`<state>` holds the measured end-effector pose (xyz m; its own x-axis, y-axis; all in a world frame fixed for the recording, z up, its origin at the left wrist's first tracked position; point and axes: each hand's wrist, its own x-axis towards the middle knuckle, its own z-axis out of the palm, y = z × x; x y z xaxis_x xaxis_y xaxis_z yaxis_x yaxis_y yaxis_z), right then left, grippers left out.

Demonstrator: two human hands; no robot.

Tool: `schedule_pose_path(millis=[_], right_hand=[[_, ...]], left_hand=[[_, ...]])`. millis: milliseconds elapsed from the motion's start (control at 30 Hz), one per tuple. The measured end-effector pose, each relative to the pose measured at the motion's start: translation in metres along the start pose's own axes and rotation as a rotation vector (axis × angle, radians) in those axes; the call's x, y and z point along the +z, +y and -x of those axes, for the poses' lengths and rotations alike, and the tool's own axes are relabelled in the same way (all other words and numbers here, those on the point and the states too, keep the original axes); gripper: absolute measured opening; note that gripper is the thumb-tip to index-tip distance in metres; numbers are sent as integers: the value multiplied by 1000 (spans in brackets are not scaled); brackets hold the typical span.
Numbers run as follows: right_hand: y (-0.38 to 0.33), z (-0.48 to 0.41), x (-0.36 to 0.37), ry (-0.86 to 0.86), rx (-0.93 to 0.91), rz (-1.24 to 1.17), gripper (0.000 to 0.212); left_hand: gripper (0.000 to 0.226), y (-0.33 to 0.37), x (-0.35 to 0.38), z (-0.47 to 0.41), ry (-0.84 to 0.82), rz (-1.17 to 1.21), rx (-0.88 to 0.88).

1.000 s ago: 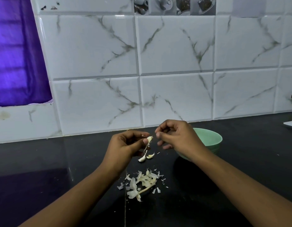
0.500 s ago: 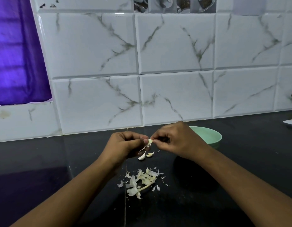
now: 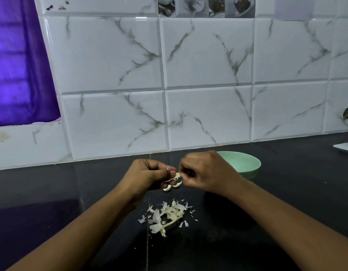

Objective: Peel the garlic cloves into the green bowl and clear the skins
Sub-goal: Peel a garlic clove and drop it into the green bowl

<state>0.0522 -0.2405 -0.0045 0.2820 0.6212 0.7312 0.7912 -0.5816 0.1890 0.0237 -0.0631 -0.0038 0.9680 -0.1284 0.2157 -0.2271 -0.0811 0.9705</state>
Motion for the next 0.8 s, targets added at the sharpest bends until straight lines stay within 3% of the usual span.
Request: schedule_pose_path(millis=[133,300,433,633,800], right_hand=[[-1,0,3,40,107,-106,14],[-3,-1,7,158,362,-339,4],[-3,0,6,229,485,-365,17],[-12,-2,8,202,504,-417,22],[-12,-3,8,207,573,-504,20]], left_hand=[[7,0,-1,-1,-13,28,-3],[37,6,-1,1,-42,167,33],[44,3,-1,2,-39,140,134],[20,-5,2,-1,34,125,197],[23,-6,1,-4,11,190,165]])
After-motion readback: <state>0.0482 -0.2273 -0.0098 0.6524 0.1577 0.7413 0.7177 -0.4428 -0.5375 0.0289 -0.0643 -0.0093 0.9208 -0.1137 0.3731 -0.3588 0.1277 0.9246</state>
